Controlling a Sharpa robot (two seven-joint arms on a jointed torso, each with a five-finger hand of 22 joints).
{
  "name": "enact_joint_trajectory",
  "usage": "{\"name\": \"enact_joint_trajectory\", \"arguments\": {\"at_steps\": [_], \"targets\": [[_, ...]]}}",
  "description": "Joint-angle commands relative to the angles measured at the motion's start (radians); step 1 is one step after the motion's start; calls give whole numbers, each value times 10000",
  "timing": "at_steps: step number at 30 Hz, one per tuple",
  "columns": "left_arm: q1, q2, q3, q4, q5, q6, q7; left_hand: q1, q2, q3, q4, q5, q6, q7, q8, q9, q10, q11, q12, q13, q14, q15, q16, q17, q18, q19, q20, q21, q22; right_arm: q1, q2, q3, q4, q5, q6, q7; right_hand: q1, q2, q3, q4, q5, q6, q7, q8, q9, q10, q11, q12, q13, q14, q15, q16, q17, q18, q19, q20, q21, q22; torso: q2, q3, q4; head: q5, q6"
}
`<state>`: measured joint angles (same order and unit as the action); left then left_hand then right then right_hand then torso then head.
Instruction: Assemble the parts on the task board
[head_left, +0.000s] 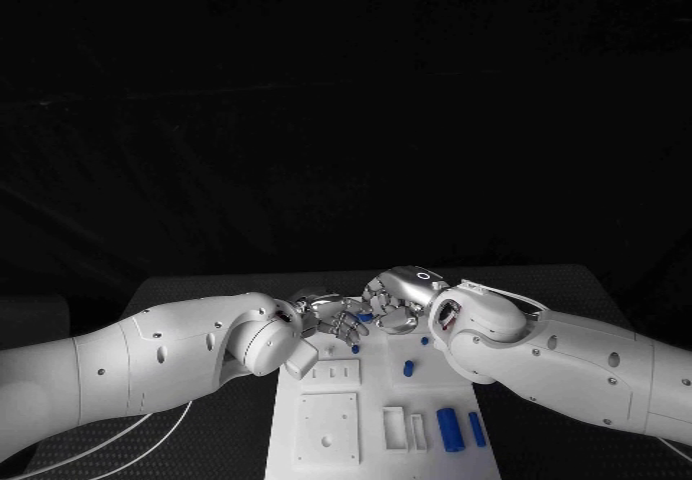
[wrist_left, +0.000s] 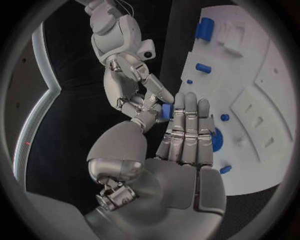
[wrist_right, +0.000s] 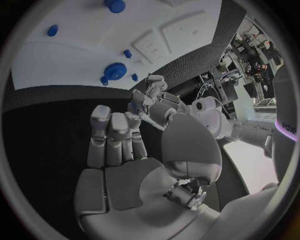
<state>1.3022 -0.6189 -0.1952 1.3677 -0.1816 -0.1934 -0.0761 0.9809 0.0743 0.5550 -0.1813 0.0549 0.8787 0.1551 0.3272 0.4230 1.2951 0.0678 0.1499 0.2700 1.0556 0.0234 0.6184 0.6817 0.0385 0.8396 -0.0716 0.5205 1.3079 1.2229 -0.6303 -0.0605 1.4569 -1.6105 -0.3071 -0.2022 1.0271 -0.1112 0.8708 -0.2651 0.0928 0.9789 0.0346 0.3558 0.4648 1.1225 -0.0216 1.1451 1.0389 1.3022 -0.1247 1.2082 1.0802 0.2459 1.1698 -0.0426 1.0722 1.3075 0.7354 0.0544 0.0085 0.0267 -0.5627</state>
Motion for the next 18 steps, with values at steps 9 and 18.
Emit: {"name": "enact_joint_trajectory", "arguments": {"at_steps": [9, 18], "targets": [[22, 5, 25, 17, -115, 160, 131, 89, -139, 349, -211, -36, 160, -45, 56, 40, -18, -40, -56, 98, -28, 18, 115, -23, 34, -11, -16, 107, 201, -27, -13, -17, -8, -49, 227, 75, -97, 22, 67, 5, 26, 591, 542, 23, 236, 55, -4, -11, -10, 67, -19, -34, -15, 158, 97, 8, -47, 59, 2, -9, 1, -22, -1], [20, -9, 25, -7, -428, 71, 68, -46, -11, 452, -213, -42, 661, -272, 351, 251, 401, -255, 221, 349, 245, -131, 453, 112, -7, 66, -106, 201, 196, -27, -69, -17, 15, 495, 153, 426, -108, -27, 77, 3, 27, 577, 547, 6, 235, 44, 0, -22, -15, 62, -17, -46, -19, 159, 94, 12, -58, 56, 0, -10, 1, -21, 4]]}}
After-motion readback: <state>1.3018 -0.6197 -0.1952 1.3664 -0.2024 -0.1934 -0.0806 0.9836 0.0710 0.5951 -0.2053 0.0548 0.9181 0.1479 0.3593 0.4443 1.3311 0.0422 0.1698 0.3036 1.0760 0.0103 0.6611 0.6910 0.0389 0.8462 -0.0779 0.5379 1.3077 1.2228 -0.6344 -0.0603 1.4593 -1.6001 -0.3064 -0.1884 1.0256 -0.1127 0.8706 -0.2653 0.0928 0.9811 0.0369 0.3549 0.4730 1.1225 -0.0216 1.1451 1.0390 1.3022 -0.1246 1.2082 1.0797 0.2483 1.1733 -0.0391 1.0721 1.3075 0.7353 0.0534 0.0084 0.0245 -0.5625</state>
